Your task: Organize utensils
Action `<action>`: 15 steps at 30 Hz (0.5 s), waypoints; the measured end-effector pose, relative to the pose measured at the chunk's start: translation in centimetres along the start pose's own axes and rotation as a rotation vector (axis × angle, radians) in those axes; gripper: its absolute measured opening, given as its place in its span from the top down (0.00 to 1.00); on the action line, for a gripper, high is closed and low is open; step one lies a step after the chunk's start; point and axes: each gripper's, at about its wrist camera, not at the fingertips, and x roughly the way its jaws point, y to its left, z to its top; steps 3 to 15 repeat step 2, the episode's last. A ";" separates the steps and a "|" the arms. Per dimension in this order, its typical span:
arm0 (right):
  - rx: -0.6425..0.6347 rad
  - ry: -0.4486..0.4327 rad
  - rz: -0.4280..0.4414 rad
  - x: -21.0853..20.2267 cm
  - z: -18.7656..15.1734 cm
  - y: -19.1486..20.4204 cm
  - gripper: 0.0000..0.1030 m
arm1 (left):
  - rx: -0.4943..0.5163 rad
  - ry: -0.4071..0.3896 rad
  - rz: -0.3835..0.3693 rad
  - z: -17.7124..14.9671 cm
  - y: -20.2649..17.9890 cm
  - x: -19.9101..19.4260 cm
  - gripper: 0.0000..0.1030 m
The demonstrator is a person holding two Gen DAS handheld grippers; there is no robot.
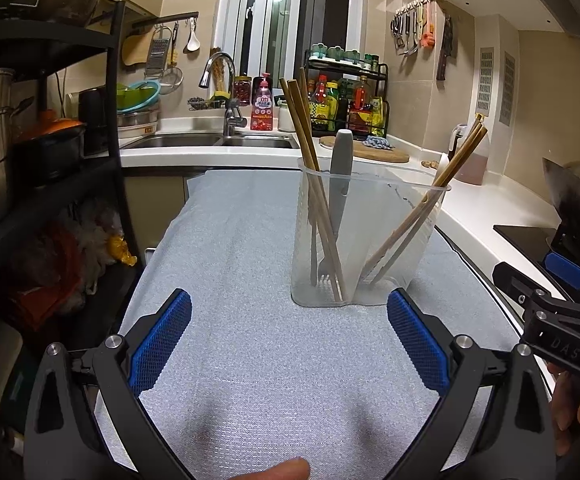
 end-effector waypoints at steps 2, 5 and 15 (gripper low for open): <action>0.001 0.000 0.000 0.0 0.0 0.0 0.08 | -0.002 -0.001 0.003 0.0 0.1 0.0 0.08; 0.001 0.000 0.000 0.0 0.0 0.0 0.08 | -0.002 -0.001 0.003 0.0 0.1 0.0 0.08; 0.001 0.000 0.000 0.0 0.0 0.0 0.08 | -0.002 -0.001 0.003 0.0 0.1 0.0 0.08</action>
